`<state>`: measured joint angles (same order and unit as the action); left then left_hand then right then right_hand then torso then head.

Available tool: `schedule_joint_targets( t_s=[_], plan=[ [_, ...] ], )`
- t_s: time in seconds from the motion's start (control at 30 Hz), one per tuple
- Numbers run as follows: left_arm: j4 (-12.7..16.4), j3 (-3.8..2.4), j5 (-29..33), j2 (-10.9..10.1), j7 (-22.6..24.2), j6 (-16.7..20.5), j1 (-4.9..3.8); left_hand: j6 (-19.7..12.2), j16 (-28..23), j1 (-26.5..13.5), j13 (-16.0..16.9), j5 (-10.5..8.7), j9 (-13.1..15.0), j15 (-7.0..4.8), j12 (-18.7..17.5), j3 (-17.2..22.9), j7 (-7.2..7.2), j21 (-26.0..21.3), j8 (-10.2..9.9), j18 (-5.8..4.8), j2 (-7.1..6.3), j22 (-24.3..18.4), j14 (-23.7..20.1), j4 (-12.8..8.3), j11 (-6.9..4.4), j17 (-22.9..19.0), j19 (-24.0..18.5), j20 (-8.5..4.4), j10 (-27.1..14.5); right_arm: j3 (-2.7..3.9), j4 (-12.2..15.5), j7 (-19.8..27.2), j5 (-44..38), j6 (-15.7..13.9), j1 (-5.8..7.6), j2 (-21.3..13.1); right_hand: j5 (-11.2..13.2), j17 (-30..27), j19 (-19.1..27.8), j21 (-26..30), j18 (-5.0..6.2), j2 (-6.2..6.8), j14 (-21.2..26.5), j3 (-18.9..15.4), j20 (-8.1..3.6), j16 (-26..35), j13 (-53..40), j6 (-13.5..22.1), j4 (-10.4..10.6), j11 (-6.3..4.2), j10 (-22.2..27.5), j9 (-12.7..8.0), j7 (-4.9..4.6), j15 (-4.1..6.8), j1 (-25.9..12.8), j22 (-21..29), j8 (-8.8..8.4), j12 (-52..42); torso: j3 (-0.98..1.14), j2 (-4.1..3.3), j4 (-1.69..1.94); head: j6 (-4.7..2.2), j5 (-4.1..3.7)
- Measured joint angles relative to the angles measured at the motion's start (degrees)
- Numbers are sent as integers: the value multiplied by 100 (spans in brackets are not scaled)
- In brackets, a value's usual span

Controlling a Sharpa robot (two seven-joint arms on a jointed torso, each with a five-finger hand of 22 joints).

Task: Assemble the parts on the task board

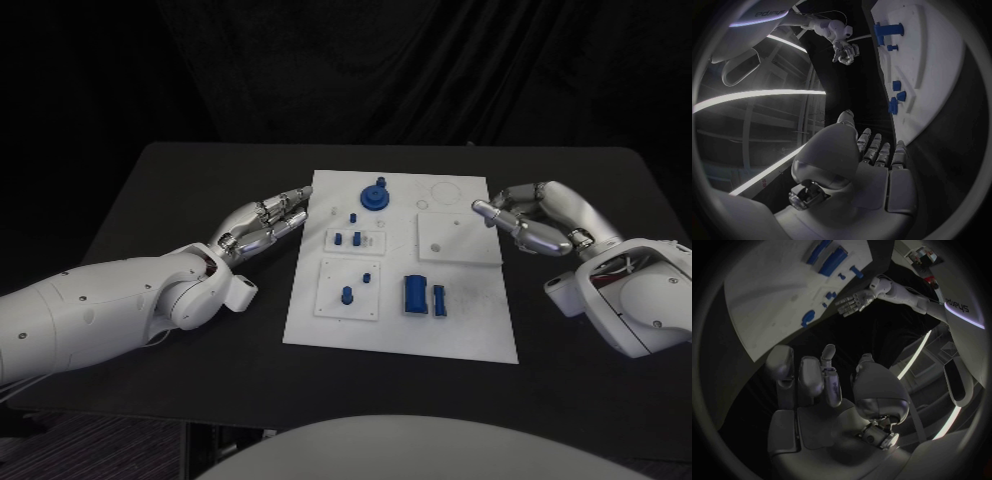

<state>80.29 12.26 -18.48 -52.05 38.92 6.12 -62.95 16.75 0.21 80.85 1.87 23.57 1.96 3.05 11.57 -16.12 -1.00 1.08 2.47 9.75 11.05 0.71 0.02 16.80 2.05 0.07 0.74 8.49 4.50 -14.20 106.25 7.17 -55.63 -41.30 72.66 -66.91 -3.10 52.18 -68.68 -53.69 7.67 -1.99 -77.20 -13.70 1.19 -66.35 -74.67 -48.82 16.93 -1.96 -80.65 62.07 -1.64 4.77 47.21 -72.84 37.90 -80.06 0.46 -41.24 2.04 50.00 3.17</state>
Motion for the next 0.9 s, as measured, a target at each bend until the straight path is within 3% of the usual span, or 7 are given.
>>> schedule_joint_targets(
  t_s=[0.03, 0.13, 0.27, 0.47, 0.57, 0.73, 0.9],
  plan=[
    [54, 2, 0, -33, 0, 52, -22, -97, 0, -42, -15, -71, -11, 0, -106, -41, -82, 0, -43, 0, -70, 0, 0, -5, -83, 0, 0, 0, -83, -1, -67, 227, 194, -112, 8, 27, 0, -1336, 817, 1401, 85, -112, 815, -102, 223, 1368, 793, 206, -70, 245, 1305, -370, -223, -259, 114, 588, -365, 1377, 1, 7, -5, 0, 21],
    [200, 2, 0, -122, -1, 158, -113, -296, 0, -80, -38, -202, -30, 0, -271, -53, -200, 0, -64, 0, -108, 0, 0, -5, -196, 1, -14, 14, -196, -4, -303, 747, 698, -178, 25, 148, 0, -2320, 1649, 2983, 83, -142, 1897, -189, 575, 2928, 1980, 668, -24, 694, 2946, -1044, -615, -767, 357, 1348, -1018, 3841, 6, 33, -18, 0, 76],
    [304, -3, 1, -152, 0, 268, -185, -376, 0, -171, -44, -310, -30, -43, -320, -55, -281, -14, -65, 0, -136, -10, 0, -3, -292, 2, -22, 14, -225, -6, -600, 1299, 1342, 17, 29, 315, 48, -3422, 3157, 4694, -282, 367, 3859, 372, 1182, 4747, 3574, 1526, 16, 1510, 4764, -2269, -617, -1627, 423, 2573, -2142, 5915, 20, 90, -44, 0, 109],
    [294, -2, 1, -36, 1, 390, -221, -418, 0, -255, -49, -391, -34, -482, -386, -69, -321, -55, -65, 0, -159, -45, -8, 11, -549, 2, -52, -542, -276, -7, -929, 1881, 2041, 608, -19, 470, 0, -4549, 6069, 5210, -373, 470, 6168, 638, 1491, 6082, 5027, 2265, -10, 1060, 6479, -3549, -69, -1310, 410, 5659, -2877, 6951, 44, 205, -83, 0, 124],
    [259, -1, 1, -5, 1, 433, -223, -436, 0, -255, -53, -418, -36, -483, -427, -69, -340, -55, -64, 0, -158, -47, -7, 11, -622, 2, -60, -635, -308, -8, -1036, 2070, 2236, 864, -48, 520, -20, -4824, 6459, 5244, -372, 372, 6737, 661, 1493, 6307, 5570, 2522, 14, 916, 6959, -4116, 158, -1218, 508, 6301, -3044, 7058, 70, 279, -105, 0, 143],
    [181, -4, 1, 42, 1, 482, -234, -456, 0, -255, -52, -418, -36, -490, -427, -69, -360, -55, -64, 0, -159, -47, 0, 11, -633, 2, -60, -635, -303, -8, -1124, 2250, 2416, 1160, -93, 548, -68, -4949, 6574, 5247, -371, 300, 6882, 661, 1534, 6324, 5889, 2552, 14, 917, 7148, -4532, 188, -1228, 580, 6637, -3054, 6916, 107, 349, -138, 0, 174],
    [179, -17, 4, 46, -23, 494, -231, -632, 0, -1340, -114, -673, -104, -490, -527, 155, -185, -76, -137, -58, -282, -58, 0, -212, -482, 3, -62, -716, -367, 11, -1134, 2262, 2439, 1182, -104, 571, 291, -5208, 6861, 5348, -727, 201, 7584, 1332, 624, 6616, 6769, 3849, -934, 232, 7863, -5465, 165, -533, -2312, 7244, -3730, 7517, 112, 357, -141, -8, 176]
  ],
)
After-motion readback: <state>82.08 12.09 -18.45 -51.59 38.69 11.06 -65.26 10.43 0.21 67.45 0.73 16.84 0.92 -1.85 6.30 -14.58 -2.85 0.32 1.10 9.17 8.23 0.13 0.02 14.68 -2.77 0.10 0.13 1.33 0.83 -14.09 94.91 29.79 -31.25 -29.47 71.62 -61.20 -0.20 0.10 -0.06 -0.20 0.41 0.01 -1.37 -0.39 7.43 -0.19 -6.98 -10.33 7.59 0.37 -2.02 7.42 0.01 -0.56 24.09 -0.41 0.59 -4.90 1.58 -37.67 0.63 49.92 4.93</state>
